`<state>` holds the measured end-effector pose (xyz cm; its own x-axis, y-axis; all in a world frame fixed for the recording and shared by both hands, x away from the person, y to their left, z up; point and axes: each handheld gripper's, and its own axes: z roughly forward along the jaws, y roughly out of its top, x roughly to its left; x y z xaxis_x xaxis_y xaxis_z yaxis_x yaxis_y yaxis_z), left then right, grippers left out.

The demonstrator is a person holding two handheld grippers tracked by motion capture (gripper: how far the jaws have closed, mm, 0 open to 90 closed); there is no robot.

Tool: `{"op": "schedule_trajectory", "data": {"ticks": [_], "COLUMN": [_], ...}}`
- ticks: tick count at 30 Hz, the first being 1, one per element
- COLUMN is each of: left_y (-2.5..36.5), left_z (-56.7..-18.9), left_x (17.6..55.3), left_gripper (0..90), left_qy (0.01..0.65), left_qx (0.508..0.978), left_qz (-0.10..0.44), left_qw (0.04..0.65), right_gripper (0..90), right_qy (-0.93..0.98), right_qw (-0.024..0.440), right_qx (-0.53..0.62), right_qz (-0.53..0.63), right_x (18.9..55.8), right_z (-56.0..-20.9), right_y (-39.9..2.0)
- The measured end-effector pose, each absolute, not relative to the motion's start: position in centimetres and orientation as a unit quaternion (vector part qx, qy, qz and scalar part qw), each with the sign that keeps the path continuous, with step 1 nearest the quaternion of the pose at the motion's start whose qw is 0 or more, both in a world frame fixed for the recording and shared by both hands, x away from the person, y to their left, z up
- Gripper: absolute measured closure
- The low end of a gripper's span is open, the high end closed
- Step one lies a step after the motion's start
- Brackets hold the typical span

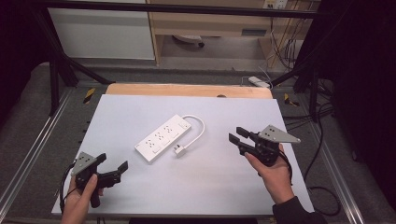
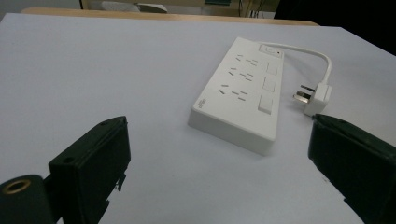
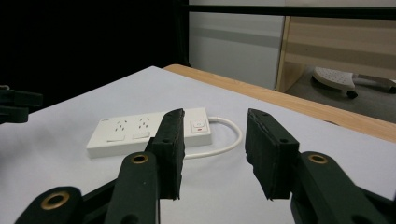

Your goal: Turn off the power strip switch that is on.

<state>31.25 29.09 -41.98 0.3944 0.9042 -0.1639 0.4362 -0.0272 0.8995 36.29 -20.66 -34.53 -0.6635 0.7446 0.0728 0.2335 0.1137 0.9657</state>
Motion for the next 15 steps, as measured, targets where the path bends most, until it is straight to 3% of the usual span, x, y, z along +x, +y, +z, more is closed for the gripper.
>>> {"op": "schedule_trajectory", "data": {"ticks": [15], "left_y": [29.1], "left_z": [-42.0], "left_x": [31.2], "left_gripper": [5.6], "left_qy": [0.496], "left_qx": [0.677], "left_qz": [0.239], "left_qw": [0.489], "right_gripper": [66.0], "right_qy": [0.725], "right_qw": [0.216], "right_qx": [0.33], "right_qz": [0.565], "right_x": [36.9], "right_z": [-34.4], "right_y": [-18.8]}}
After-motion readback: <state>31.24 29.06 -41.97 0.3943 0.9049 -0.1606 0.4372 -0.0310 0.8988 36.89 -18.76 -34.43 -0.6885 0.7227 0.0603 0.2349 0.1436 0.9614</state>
